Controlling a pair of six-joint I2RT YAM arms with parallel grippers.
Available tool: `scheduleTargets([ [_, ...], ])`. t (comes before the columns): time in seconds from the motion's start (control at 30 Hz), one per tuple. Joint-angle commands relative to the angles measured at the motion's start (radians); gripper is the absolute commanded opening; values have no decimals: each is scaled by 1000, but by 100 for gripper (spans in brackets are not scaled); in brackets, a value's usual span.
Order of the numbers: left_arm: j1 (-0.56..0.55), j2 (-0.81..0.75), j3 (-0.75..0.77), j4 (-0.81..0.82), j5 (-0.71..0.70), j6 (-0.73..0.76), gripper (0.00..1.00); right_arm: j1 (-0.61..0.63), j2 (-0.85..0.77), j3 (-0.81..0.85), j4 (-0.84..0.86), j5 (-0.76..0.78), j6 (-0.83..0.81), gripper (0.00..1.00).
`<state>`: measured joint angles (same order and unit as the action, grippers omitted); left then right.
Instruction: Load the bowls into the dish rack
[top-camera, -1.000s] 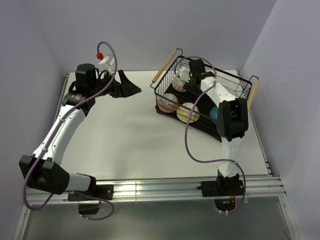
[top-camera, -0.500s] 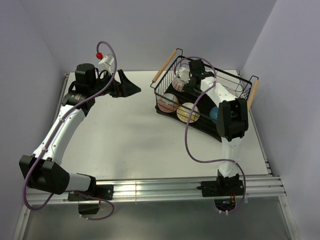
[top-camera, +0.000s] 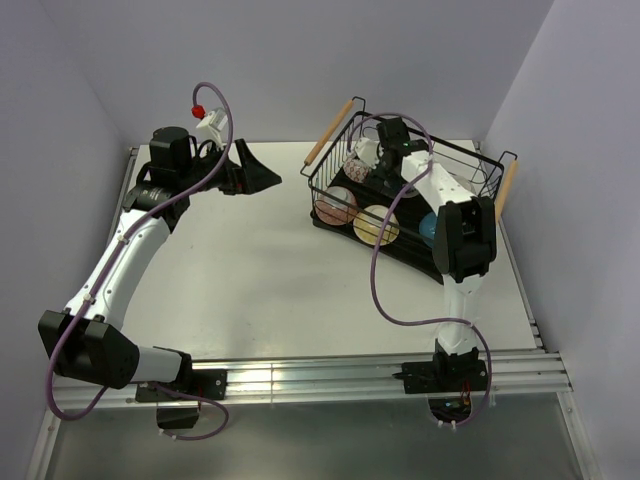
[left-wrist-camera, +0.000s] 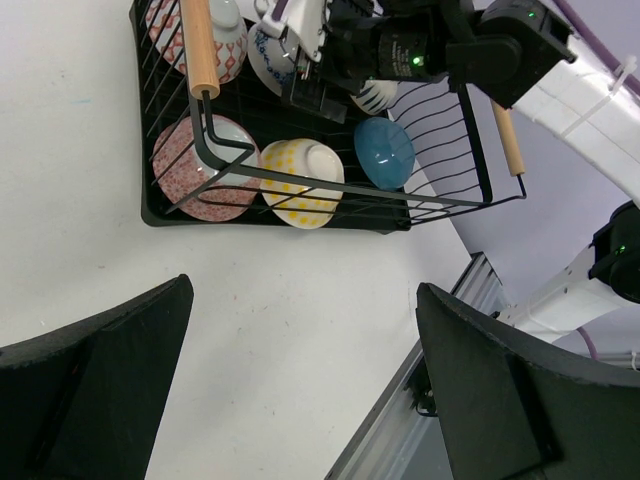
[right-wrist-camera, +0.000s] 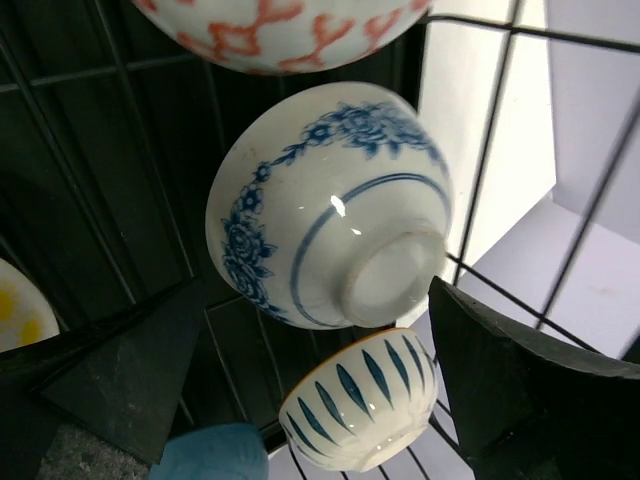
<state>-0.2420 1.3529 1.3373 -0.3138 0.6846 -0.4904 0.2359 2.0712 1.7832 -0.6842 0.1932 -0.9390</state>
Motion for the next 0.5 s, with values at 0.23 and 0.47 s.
scheduleTargets([
  [0.23,6,20,89,-94,-34,87,99,-1,-103,278,-178,-145,140,100],
  [0.47,7,66,227,-278,-147,203,99,-32,-246,367,-273,-271,284,100],
])
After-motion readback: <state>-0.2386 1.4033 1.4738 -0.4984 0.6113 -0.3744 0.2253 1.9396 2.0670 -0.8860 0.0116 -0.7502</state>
